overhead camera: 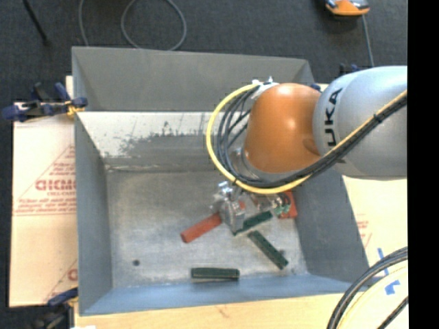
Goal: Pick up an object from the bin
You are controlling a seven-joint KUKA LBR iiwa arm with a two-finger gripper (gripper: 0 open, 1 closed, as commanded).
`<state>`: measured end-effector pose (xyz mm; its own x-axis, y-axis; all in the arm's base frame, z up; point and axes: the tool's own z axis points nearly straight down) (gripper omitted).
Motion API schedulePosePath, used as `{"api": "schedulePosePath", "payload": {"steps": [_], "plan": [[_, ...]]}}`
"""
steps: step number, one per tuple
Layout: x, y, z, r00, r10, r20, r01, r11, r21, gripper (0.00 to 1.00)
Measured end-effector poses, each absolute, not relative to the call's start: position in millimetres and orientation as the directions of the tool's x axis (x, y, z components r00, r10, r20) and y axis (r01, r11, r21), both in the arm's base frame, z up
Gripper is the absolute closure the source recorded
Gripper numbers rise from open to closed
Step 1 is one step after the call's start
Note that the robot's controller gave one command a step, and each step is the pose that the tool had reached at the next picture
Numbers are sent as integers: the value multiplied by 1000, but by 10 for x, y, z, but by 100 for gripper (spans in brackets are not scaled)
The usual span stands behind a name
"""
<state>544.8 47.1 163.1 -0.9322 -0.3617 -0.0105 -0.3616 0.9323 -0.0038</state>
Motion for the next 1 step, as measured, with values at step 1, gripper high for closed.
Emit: {"api": "schedulePosePath", "payload": {"steps": [1], "plan": [[5465, 459, 1815, -934, -358, -6, -358, 934, -3, 100]]}}
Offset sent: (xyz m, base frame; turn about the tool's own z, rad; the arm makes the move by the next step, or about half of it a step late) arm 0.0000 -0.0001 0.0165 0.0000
